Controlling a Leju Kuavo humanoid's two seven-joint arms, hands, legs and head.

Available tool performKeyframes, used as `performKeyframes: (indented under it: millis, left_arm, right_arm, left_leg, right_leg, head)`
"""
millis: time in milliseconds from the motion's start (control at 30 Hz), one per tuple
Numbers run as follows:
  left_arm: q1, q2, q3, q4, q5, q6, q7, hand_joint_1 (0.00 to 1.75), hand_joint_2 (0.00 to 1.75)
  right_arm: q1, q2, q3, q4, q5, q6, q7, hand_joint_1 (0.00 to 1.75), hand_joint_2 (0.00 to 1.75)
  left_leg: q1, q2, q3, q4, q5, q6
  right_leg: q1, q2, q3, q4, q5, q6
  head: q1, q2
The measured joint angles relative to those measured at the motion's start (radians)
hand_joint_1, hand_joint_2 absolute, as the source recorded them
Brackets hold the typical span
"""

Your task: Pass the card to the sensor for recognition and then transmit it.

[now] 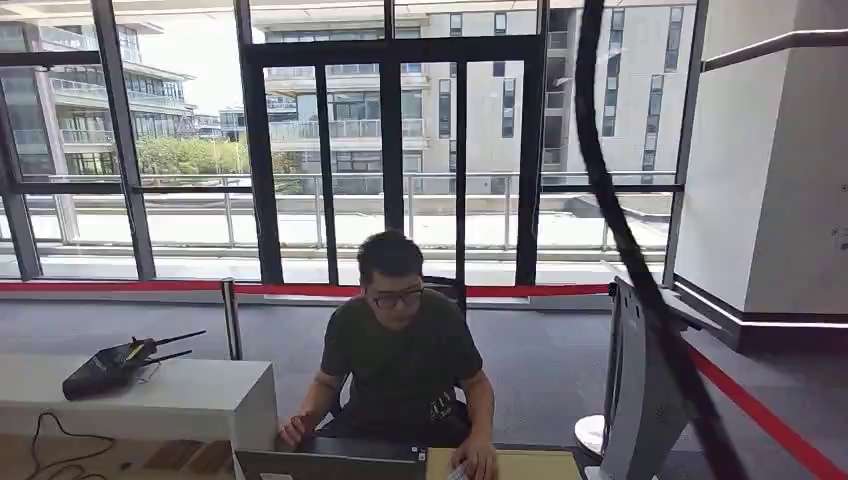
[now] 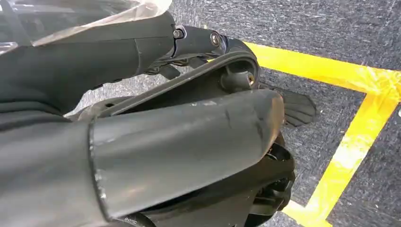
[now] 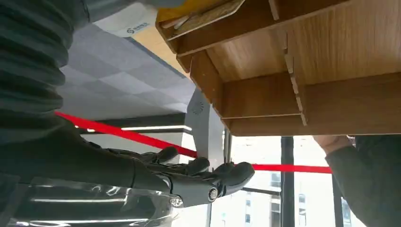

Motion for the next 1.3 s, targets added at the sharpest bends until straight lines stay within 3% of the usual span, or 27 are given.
performKeyframes:
  millis: [1300]
  left_arm:
    - [0.000, 0.004, 0.001, 0.001, 0.037, 0.036, -0.002, 0.00, 0.00]
  right_arm:
    - [-0.044, 0.034, -0.005, 0.196, -0.028, -0.027, -0.012, 0.00, 1.75]
  left_leg:
    - [0.000, 0.000, 0.000, 0.000, 0.000, 0.000]
  right_leg:
    - [0.000, 0.000, 0.000, 0.000, 0.000, 0.000]
  head:
    - [0.000, 0.000]
